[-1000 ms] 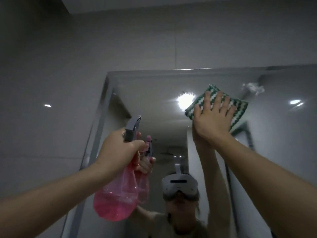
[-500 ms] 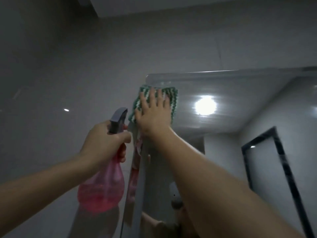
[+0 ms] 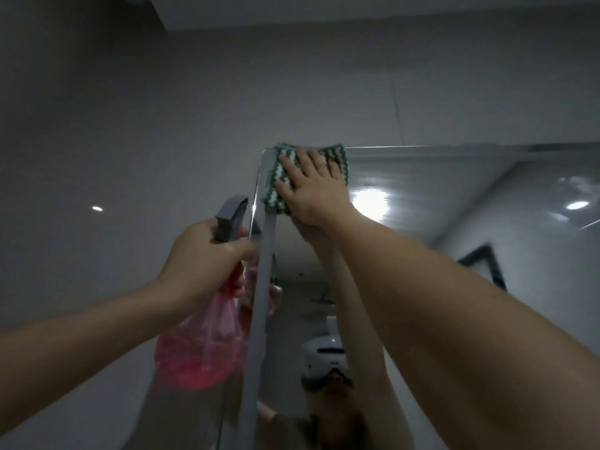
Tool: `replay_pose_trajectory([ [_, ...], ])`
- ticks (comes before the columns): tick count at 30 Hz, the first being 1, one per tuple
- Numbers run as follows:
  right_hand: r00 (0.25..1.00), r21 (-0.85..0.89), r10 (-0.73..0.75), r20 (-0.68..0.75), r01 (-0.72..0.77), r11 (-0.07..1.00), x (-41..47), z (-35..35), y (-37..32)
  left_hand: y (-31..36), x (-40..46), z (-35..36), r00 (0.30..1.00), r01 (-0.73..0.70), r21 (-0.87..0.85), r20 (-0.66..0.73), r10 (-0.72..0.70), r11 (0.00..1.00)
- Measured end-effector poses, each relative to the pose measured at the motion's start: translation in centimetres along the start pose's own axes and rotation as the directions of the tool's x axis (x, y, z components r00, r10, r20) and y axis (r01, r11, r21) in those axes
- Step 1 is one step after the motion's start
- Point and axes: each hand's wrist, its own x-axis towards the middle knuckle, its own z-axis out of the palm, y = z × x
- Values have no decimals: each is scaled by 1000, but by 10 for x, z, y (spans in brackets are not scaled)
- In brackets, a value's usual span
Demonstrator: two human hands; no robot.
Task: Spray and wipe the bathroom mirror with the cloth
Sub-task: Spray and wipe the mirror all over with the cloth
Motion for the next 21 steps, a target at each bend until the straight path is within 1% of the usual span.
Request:
replay_pose_trajectory([
  [3, 993, 19, 116, -14, -116, 993, -4, -11, 32, 3, -4, 8, 999, 11, -20, 37, -11, 1000],
  [7, 977, 11, 211, -10, -211, 977, -15, -16, 55, 3, -3, 15, 999, 41, -66, 23, -39, 997],
  [10, 962, 12, 273, -5, -273, 962, -19, -16, 56, 3, -1, 18, 998, 49, -93, 45, -44, 994],
  [14, 934, -1, 357, -10, -357, 934, -18, -13, 40, 2, -1, 15, 996, 55, -141, 82, -44, 988],
  [17, 930, -1, 366, -33, -366, 931, -22, -8, 28, 0, -3, 8, 998, 52, -193, 51, -43, 980],
  [21, 970, -21, 238, -57, -239, 971, -48, 3, 19, -13, -24, 3, 996, 75, -200, 63, -63, 977],
])
